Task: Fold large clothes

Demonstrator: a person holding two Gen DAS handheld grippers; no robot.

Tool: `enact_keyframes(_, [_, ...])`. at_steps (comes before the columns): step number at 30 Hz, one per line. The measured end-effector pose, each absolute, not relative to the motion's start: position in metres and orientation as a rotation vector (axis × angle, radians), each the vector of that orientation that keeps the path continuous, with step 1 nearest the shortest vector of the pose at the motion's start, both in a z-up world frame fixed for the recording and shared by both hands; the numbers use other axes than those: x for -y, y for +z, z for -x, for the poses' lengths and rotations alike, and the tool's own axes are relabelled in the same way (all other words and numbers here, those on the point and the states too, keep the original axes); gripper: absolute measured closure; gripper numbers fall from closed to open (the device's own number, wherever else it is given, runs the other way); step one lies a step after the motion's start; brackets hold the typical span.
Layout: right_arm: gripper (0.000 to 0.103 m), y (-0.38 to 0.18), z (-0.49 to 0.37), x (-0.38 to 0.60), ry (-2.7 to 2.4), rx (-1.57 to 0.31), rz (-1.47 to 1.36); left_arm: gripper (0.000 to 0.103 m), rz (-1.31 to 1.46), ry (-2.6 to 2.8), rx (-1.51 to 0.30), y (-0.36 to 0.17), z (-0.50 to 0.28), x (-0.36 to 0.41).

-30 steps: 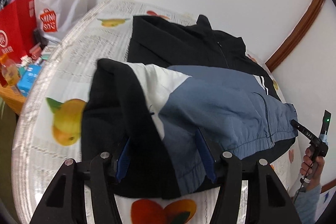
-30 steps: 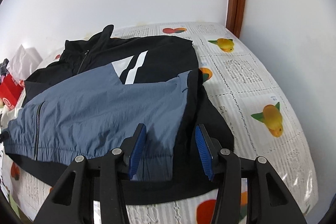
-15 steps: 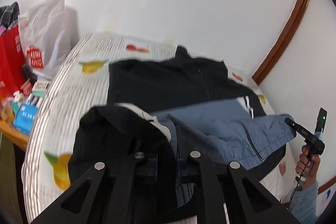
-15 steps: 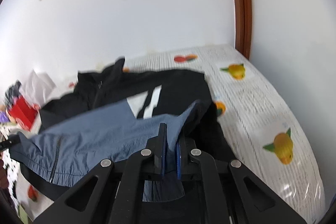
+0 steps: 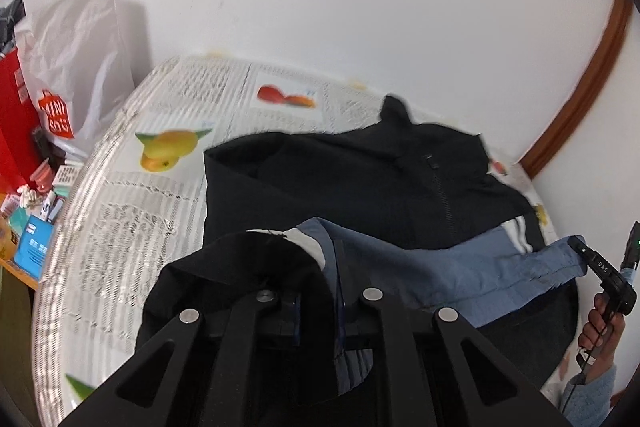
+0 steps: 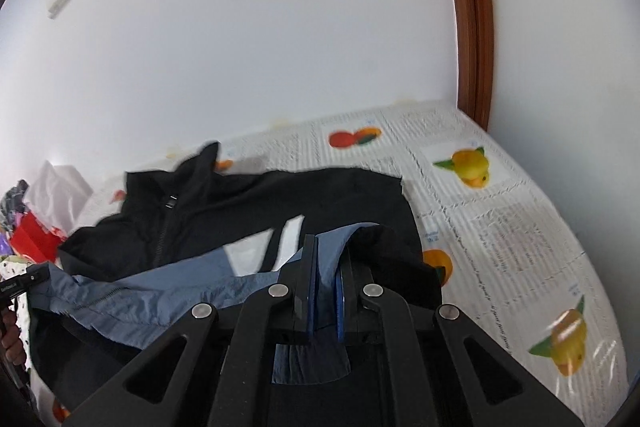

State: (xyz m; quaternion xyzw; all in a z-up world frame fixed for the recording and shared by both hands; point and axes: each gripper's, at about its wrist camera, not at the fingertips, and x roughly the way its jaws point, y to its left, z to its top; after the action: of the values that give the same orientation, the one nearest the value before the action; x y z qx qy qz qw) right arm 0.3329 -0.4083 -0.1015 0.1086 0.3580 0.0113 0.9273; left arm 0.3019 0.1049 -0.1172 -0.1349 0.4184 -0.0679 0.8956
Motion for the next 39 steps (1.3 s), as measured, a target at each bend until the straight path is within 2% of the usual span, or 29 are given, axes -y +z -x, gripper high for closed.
enact_keyframes(9, [0.094,-0.144,-0.368,0.413,-0.048,-0.862,-0.21,0.087,0.299,-0.157,-0.928,-0.146,-0.327,-0.101])
enact_keyframes(11, [0.093,-0.148,-0.371,0.411,-0.068,-0.89,-0.191,0.084,0.302,-0.162,-0.941,-0.147,-0.33,-0.099])
enact_keyframes(15, [0.08,-0.138,-0.362,0.406,-0.077,-0.907,-0.135,0.049,0.3,-0.217,-0.949,-0.14,-0.323,-0.093])
enact_keyframes(16, [0.072,-0.131,-0.355,0.405,-0.083,-0.9,-0.117,0.048,0.292,-0.223,-0.942,-0.137,-0.319,-0.092])
enact_keyframes(17, [0.067,-0.126,-0.349,0.405,-0.087,-0.889,-0.104,0.048,0.276,-0.226,-0.934,-0.133,-0.313,-0.09])
enact_keyframes(19, [0.063,-0.112,-0.333,0.402,-0.076,-0.852,-0.077,0.047,0.252,-0.233,-0.926,-0.127,-0.303,-0.088])
enact_keyframes(25, [0.063,-0.087,-0.292,0.385,0.053,-0.837,-0.05,0.047,0.224,-0.227,-0.903,-0.114,-0.27,-0.087])
enact_keyframes(31, [0.063,-0.108,-0.281,0.359,0.151,-0.902,-0.008,0.047,0.181,-0.227,-0.898,-0.111,-0.239,-0.083])
enact_keyframes(34, [0.065,-0.126,-0.285,0.355,0.134,-0.966,-0.006,0.048,0.17,-0.243,-0.896,-0.112,-0.229,-0.077])
enact_keyframes(39, [0.077,-0.14,-0.29,0.352,0.107,-1.006,-0.006,0.049,0.142,-0.264,-0.921,-0.122,-0.224,-0.061])
